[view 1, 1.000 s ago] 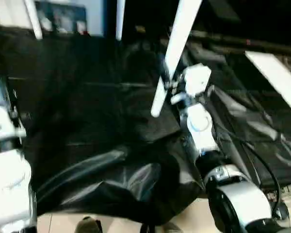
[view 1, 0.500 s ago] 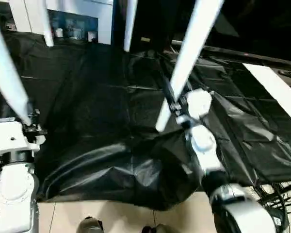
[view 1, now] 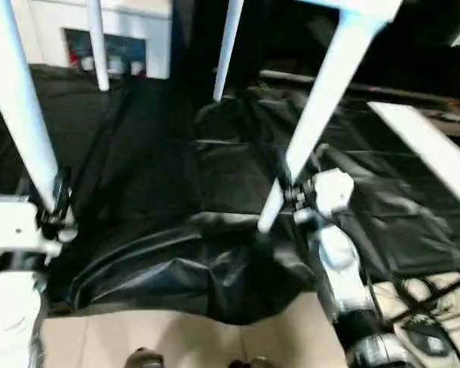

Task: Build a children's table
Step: Flip table

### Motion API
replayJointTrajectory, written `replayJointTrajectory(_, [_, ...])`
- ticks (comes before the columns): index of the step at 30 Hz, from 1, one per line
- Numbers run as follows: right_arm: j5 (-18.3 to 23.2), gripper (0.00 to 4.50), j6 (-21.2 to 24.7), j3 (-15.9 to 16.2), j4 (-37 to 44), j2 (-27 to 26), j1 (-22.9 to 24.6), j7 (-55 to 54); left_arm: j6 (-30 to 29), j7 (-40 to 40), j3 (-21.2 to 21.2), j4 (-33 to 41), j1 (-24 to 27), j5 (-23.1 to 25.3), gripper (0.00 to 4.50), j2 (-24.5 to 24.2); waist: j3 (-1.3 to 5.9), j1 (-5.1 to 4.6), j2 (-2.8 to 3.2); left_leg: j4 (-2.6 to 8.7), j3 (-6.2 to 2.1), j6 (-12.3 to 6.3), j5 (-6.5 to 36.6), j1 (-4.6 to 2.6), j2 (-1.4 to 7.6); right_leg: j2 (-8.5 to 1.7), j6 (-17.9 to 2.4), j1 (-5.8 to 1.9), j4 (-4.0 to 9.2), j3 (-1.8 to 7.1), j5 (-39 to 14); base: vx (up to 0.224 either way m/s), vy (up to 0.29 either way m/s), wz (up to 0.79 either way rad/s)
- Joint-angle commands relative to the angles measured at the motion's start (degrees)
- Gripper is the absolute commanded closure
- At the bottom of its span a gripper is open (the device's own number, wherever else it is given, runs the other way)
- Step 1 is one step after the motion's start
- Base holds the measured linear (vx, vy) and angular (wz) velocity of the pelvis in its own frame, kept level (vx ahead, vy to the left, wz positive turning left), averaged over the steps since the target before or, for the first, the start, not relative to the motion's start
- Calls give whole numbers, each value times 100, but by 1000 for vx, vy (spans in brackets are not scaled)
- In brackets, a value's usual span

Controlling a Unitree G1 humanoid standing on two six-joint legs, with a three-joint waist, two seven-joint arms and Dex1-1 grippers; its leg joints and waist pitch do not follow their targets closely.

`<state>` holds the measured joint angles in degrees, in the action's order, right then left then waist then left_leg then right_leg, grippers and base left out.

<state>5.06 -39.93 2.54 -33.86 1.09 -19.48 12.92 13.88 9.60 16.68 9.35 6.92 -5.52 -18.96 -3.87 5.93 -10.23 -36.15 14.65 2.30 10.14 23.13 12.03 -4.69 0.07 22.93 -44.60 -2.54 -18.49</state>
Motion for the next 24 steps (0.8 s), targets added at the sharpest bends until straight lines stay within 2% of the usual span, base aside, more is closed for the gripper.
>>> replayJointTrajectory(1, [-366,266,281,315,65,147,-29,433,-96,129,-79,71,141,108,290,-7,135,-140,166,-1007,-767,299,1047,-274,-105,-992,48,613,1860,784,-6704,79,-127,2])
replayJointTrajectory(2, [-383,266,400,391,39,147,-4,533,-175,146,-66,86,194,115,290,-25,168,-86,242,-778,-1072,391,618,203,-233,-1079,-249,-290,1532,570,-5536,140,-61,-41])
replayJointTrajectory(3, [-396,231,523,454,84,156,35,597,-243,165,-57,104,232,111,255,-39,148,-77,259,-435,-1025,505,1009,41,-73,-953,-338,-187,1414,412,-4760,29,60,-27])
replayJointTrajectory(4, [-350,196,732,462,126,142,61,606,-373,229,-54,113,282,28,220,-69,277,-141,552,84,-1034,859,2085,-424,101,-336,-662,7,1041,60,-2459,29,60,-27])
replayJointTrajectory(5, [-302,196,848,456,166,132,80,609,-455,265,-47,119,320,-25,220,-89,280,-228,511,328,-1064,773,2655,-408,207,-140,-675,20,895,45,-1408,-96,4,21])
replayJointTrajectory(6, [-267,196,915,442,194,124,92,602,-504,285,-42,122,341,-64,220,-99,210,-269,623,602,-1059,740,3660,-384,258,-130,-707,-130,924,-29,-724,-94,-21,13])
replayJointTrajectory(7, [-227,190,1024,451,296,135,132,612,-594,325,-43,138,379,-188,213,-105,177,-348,578,718,-1030,695,4257,-414,237,-182,-671,-223,1042,-57,-956,-94,-21,13])
replayJointTrajectory(8, [-222,161,1113,452,387,153,168,594,-631,333,-40,146,411,-215,183,-126,178,-341,585,728,-1015,703,4358,-423,214,-221,-648,-278,1100,-62,-1119,0,0,0])
replayJointTrajectory(9, [-195,161,1169,451,443,163,193,594,-665,349,-36,149,429,-245,183,-134,184,-327,531,707,-971,679,4208,-475,186,-317,-574,-314,1264,-20,-1507,0,0,0])
replayJointTrajectory(10, [-155,149,1275,441,548,185,245,576,-714,382,-25,147,462,-296,171,-147,204,-287,449,672,-921,616,3755,-495,155,-412,-492,-341,1393,48,-1856,0,0,0])
replayJointTrajectory(11, [-141,149,1327,431,599,196,273,562,-729,398,-17,145,477,-316,171,-153,210,-231,409,641,-868,560,3178,-496,133,-484,-410,-329,1462,111,-2140,0,0,0])
replayJointTrajectory(12, [-90,149,1474,388,747,214,350,552,-764,422,10,161,513,-358,171,-160,215,-223,407,635,-846,538,2942,-497,130,-498,-373,-327,1479,128,-2211,0,0,0])
replayJointTrajectory(13, [-74,124,1516,375,792,218,374,551,-773,422,20,170,524,-370,152,-162,224,-201,401,648,-831,513,2573,-481,136,-492,-334,-348,1486,131,-2152,0,0,0])
replayJointTrajectory(14, [-35,113,1673,331,981,245,491,536,-793,384,91,224,585,-410,138,-162,224,-196,385,660,-826,514,2446,-462,142,-475,-319,-356,1473,129,-2071,0,0,0])
replayJointTrajectory(17, [-12,97,1780,314,1132,273,584,542,-811,363,165,278,642,-425,131,-159,218,-166,398,686,-817,562,2455,-485,161,-442,-293,-328,1472,118,-2068,0,0,0])
replayJointTrajectory(19, [20,70,1927,300,1340,325,726,550,-770,329,266,343,758,-425,107,-144,216,-138,384,715,-822,575,2459,-475,176,-411,-343,-342,1440,112,-1864,0,0,0])
replayJointTrajectory(21, [58,65,2026,290,1513,370,857,559,-715,307,354,432,888,-450,93,-101,208,-117,384,715,-822,582,2560,-488,176,-416,-322,-331,1453,113,-1983,0,0,0])
replayJointTrajectory(23, [124,39,2187,279,1787,424,1052,581,-620,270,464,580,1121,-479,76,-14,215,-94,375,701,-811,581,2583,-498,174,-415,-320,-318,1468,124,-1991,0,0,0])
replayJointTrajectory(24, [219,27,2454,274,2137,480,1289,618,-541,278,488,805,1422,-517,60,79,222,-89,376,702,-814,567,2497,-493,173,-409,-335,-328,1455,132,-1874,0,0,0])
